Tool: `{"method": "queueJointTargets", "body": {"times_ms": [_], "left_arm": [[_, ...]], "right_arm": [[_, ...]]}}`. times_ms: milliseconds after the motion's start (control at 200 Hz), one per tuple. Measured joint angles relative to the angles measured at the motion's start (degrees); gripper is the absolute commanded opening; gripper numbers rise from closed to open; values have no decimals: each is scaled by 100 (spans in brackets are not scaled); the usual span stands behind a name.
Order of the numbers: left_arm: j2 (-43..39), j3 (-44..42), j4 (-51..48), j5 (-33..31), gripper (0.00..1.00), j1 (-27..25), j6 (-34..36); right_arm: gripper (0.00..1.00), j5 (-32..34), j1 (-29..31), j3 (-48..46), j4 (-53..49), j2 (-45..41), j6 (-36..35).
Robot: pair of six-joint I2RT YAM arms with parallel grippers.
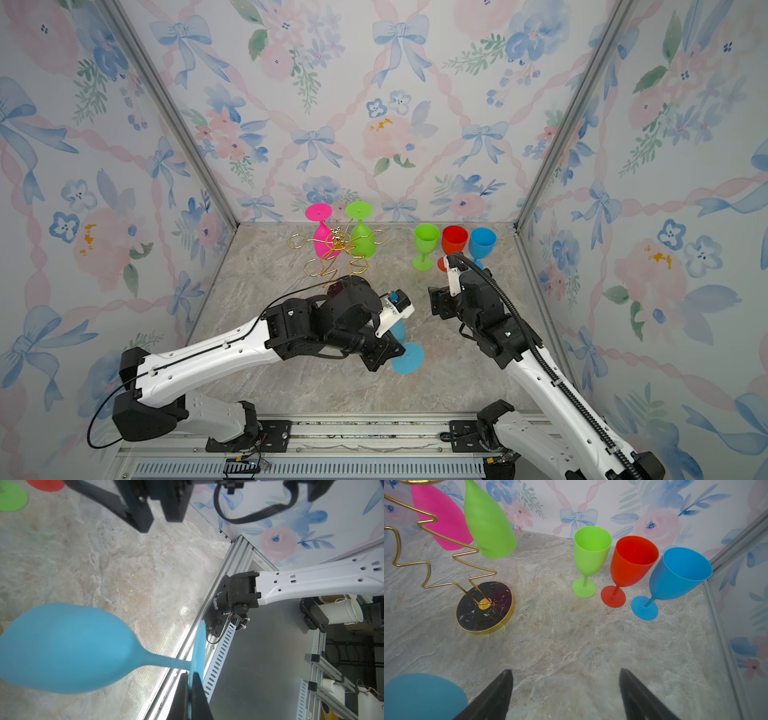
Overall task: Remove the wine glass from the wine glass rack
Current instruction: 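Swing the blue glass bowl-up toward the right gripper while the right arm lifts, then move the right gripper down to the blue glass's bowl while the left holds the stem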
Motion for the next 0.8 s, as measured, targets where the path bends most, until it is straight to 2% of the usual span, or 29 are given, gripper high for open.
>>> {"method": "queueJointTargets", "body": {"times_ms": [90, 190, 310, 440, 570, 800], "left_arm": [[354, 190, 7, -310, 0, -179, 409], [675, 326, 7, -717, 0, -271, 769], [802, 315, 94, -1508, 0, -487, 1174], [785, -24, 520, -2680, 0, -1014, 1773], [866, -400, 739, -3803, 0, -1373, 2282], [1093, -951, 1145, -5427, 0, -1362, 2865]], "right_arm": [[82, 48, -184, 280, -321, 98, 173], [82, 2, -675, 645, -686, 221, 446], [82, -483, -1480, 879, -962, 284, 791], [82, -1211, -2131, 935, -1158, 417, 1119], [81, -1733, -2236, 1091, -1338, 752, 1261], [80, -2203, -2173, 1812, -1574, 1401, 1344]]}}
